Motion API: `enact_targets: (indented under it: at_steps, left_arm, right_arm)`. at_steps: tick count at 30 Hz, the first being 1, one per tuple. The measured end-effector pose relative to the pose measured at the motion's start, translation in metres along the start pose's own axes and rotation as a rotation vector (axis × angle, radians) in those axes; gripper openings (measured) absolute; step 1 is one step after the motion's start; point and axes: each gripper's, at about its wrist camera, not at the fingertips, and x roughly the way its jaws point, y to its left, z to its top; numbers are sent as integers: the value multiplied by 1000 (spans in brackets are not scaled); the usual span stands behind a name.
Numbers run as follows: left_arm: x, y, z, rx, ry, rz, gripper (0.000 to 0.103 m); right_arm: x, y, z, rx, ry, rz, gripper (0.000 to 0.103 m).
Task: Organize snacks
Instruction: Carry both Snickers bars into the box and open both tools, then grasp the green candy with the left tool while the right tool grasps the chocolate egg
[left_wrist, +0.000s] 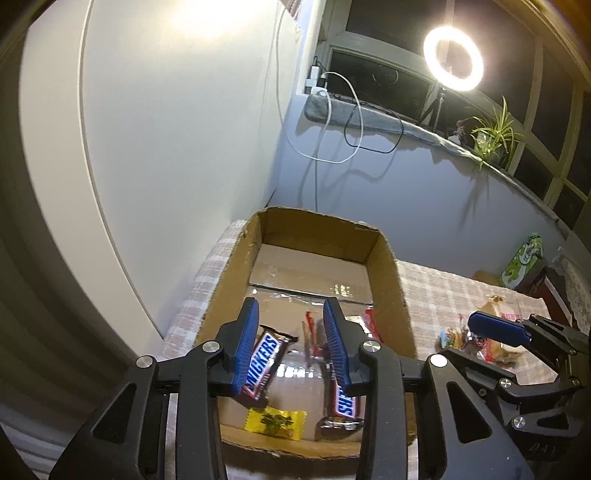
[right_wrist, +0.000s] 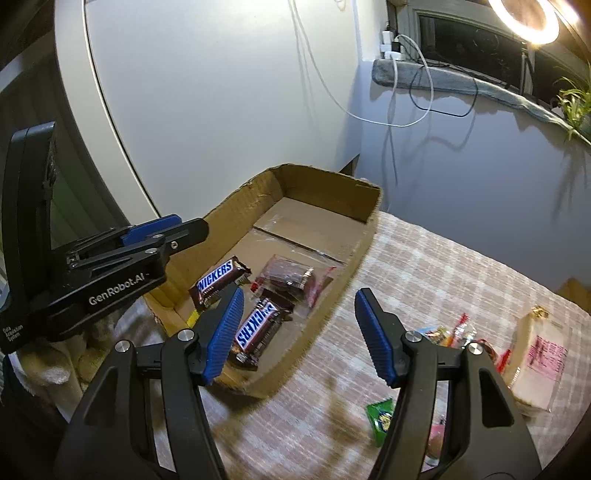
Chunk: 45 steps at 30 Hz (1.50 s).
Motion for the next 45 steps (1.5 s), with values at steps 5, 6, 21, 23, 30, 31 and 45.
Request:
enact_targets:
  at_steps: [5, 6, 21, 23, 30, 31, 45]
  left_arm:
    - [-9, -16, -3, 14, -10, -22, 36]
    - [-11, -19, -4, 15, -12, -29, 39]
    - [-35, -81, -24, 87, 0, -156, 56]
    - [-35, -90, -30, 100, 12, -177, 56]
    - [-24, -120, -54, 138, 89, -242, 56]
    - [-21, -125, -59, 149, 105, -248, 56]
    - [31, -148, -100, 155, 318, -284, 42]
  right_arm:
    - [-17, -22, -9, 40, -23, -16, 76]
    - [-21, -27, -11, 49, -27, -18, 76]
    - [-79, -120, -56, 149, -34, -181, 90]
    - [-84, -132, -64, 159, -18, -197, 90]
    - [-98, -167, -98, 205, 29, -212, 90]
    - [-99, -167, -102, 200, 33, -197, 90]
    - [-56, -139, -131, 107, 144, 29, 53]
